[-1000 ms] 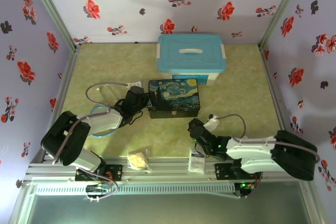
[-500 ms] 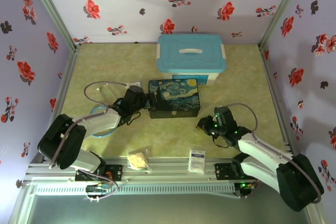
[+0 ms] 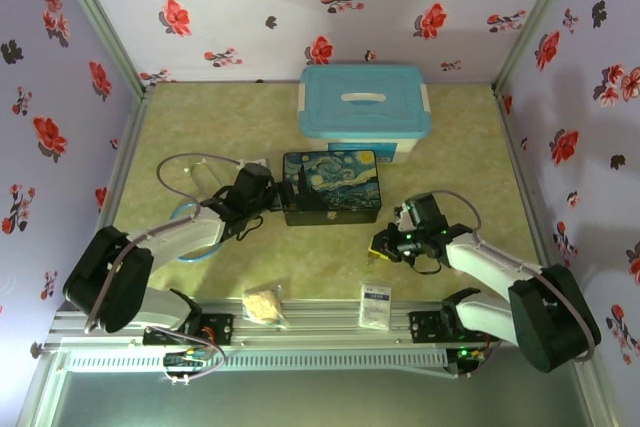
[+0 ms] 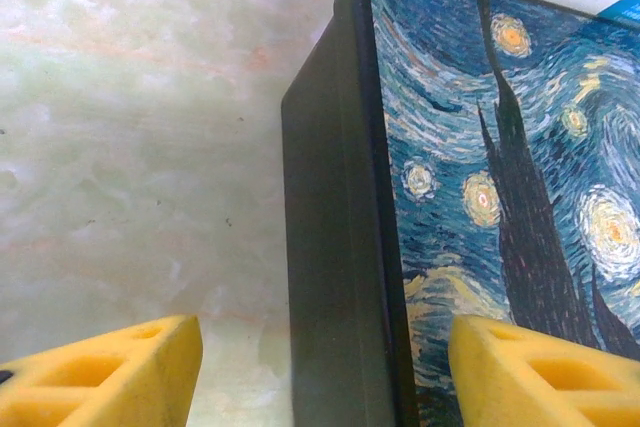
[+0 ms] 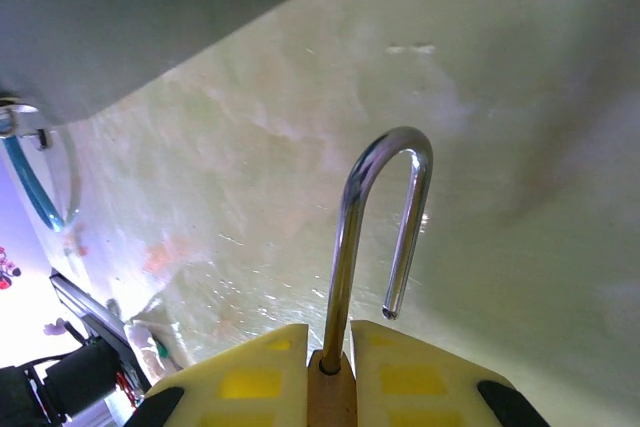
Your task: Unlock the padlock with the key
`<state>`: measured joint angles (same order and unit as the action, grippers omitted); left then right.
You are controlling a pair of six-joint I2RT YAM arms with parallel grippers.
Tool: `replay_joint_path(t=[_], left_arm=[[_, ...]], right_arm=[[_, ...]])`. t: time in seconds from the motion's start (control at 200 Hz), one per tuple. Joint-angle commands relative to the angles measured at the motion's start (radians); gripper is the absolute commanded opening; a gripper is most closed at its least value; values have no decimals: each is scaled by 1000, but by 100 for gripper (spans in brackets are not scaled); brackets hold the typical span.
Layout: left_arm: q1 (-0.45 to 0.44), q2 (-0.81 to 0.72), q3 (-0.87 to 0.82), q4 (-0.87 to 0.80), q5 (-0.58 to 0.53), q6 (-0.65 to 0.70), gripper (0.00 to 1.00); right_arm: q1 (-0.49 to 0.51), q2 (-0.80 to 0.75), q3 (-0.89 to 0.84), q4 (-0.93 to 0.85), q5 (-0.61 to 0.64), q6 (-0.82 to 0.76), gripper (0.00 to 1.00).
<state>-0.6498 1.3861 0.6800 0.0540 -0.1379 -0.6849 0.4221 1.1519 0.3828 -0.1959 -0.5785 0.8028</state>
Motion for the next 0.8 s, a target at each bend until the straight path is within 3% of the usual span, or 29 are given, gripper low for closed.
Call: replay_joint_path(t=[0.0, 0.385, 0.795], left_arm=[[4, -22, 4, -42, 3, 26, 66], [4, -19, -12, -23, 3, 15, 66], [4, 0, -25, 1, 2, 5, 66]], right_arm=[[-9, 7, 35, -39, -20, -62, 0], [-34, -12, 2, -97, 37, -120, 0], [-35, -66, -101, -40, 75, -47, 0]])
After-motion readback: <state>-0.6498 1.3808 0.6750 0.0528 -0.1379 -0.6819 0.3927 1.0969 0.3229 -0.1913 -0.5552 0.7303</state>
